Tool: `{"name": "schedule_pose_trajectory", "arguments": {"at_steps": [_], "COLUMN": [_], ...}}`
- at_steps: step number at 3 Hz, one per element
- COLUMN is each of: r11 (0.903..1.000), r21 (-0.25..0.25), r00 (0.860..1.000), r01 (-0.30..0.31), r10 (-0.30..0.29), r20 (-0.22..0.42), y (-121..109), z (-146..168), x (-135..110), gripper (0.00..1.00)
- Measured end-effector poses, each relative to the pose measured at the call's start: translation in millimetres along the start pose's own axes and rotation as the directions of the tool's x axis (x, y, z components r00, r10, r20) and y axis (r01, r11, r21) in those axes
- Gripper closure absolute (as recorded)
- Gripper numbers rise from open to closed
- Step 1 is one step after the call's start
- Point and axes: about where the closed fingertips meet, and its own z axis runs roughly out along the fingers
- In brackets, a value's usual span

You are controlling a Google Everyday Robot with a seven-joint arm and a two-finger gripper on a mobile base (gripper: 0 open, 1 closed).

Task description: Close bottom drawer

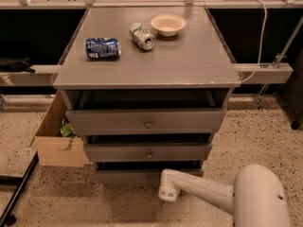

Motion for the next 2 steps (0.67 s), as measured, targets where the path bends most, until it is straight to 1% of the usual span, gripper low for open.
{"name": "schedule_pose_trajectory", "arguments": {"at_steps": [1,2], "r11": [1.0,1.0], "r21": [0.007,0.007], "r00": [1.0,1.0], "r01": [0.0,0.0], "r10": [0.0,0.0], "r20": [-0.001,-0.001], "y": [-7.3,-7.3], "z": [-1.2,-1.2], "x": [-7.8,-7.8], "gripper": [0.86,0.62]}}
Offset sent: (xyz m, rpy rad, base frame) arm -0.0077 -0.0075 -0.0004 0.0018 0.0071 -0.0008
